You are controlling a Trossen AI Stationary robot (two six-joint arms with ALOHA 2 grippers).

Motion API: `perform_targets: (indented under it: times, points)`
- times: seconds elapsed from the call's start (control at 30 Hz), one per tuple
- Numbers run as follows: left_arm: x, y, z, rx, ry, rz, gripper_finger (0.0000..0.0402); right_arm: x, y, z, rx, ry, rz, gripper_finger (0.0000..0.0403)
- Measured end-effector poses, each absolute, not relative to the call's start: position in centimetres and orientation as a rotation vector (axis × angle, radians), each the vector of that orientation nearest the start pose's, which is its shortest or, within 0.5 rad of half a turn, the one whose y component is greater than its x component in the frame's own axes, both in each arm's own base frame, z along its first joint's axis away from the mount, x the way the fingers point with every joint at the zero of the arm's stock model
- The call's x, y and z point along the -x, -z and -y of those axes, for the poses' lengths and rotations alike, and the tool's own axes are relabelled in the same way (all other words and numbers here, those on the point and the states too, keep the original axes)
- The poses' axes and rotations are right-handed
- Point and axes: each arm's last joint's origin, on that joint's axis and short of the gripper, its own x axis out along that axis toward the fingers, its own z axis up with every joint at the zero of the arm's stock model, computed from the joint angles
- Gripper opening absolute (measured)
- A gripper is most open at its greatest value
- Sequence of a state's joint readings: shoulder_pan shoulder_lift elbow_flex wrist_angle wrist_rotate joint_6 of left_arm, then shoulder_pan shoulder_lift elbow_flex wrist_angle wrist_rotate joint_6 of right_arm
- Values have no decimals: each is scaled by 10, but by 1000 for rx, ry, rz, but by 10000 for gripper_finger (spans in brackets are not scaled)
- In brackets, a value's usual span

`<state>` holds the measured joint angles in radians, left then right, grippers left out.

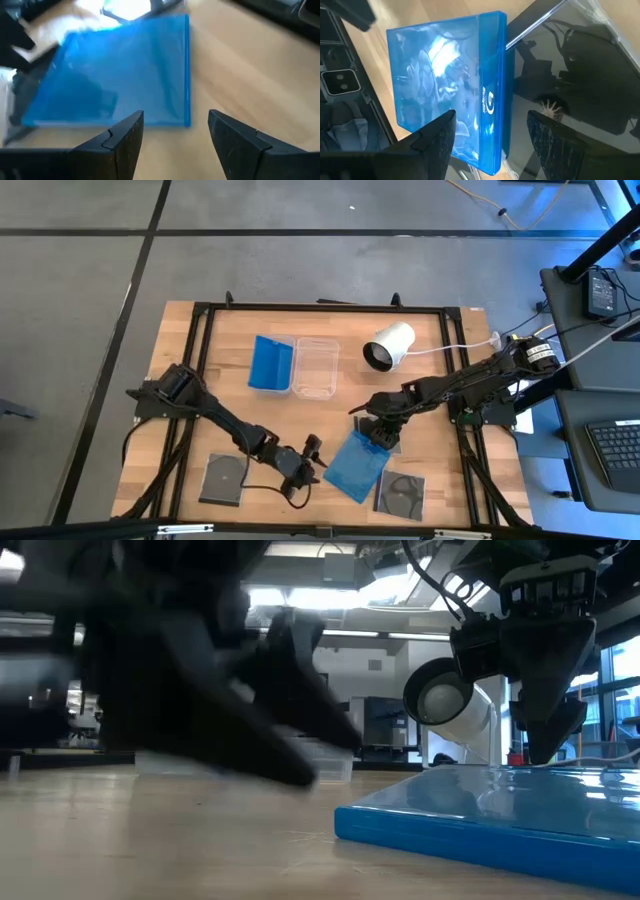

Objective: Pick & place jewel cases by type
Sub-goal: Put the blue cd case into the left transparent bin

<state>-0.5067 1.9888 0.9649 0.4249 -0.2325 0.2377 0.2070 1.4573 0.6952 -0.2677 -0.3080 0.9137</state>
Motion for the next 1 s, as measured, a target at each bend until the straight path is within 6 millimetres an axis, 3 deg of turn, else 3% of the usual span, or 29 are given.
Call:
perform_targets:
  times: [0.27,0.7,0.83,1.0]
  points:
    - [-348,-98,195,-531,198,-518,221,-254,-153,-63,-881,56,-1189,249]
    - [-349,-98,195,-511,172,-517,221,-264,-133,-67,-919,-16,-1246,247]
    - [-349,-98,195,-508,172,-519,221,-266,-133,-68,-899,-41,-1222,222]
    - [-349,-97,195,-507,170,-521,221,-266,-133,-68,-886,-80,-1225,163]
